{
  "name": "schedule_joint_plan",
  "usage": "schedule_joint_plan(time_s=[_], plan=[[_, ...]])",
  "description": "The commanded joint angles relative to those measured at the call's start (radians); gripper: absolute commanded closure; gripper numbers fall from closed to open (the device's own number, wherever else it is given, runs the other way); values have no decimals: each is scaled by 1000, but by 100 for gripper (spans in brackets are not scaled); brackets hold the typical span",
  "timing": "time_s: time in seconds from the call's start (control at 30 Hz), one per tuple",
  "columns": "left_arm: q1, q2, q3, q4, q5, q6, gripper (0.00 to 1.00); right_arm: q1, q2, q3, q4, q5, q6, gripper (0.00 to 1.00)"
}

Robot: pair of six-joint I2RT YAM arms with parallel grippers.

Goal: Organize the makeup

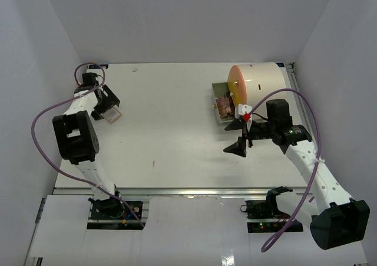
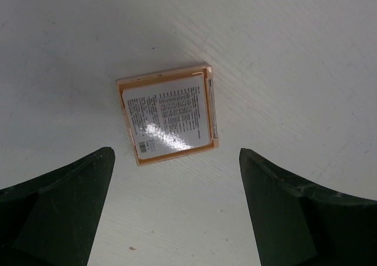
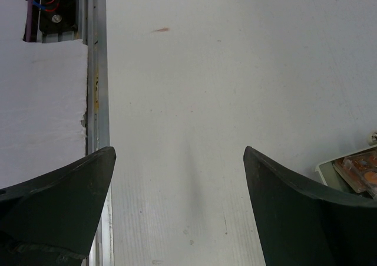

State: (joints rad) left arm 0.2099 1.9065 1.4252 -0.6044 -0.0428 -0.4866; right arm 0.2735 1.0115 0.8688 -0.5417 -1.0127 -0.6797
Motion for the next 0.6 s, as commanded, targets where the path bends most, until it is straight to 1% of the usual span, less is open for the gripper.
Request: schedule_joint_plan(time_s=[0.0, 0.13, 0.5, 0.57], plan=[[7, 73, 109, -59, -17, 31, 2, -13, 0, -5, 36, -13, 13, 5], [13, 131, 159, -78, -17, 36, 2, -15, 10, -4, 37, -5, 13, 5], [16, 207, 200, -125, -48, 12, 2, -20, 21, -5, 37, 7, 14, 5], [16, 218, 200, -130, -47, 14, 3, -21, 21, -5, 37, 6, 15, 5]])
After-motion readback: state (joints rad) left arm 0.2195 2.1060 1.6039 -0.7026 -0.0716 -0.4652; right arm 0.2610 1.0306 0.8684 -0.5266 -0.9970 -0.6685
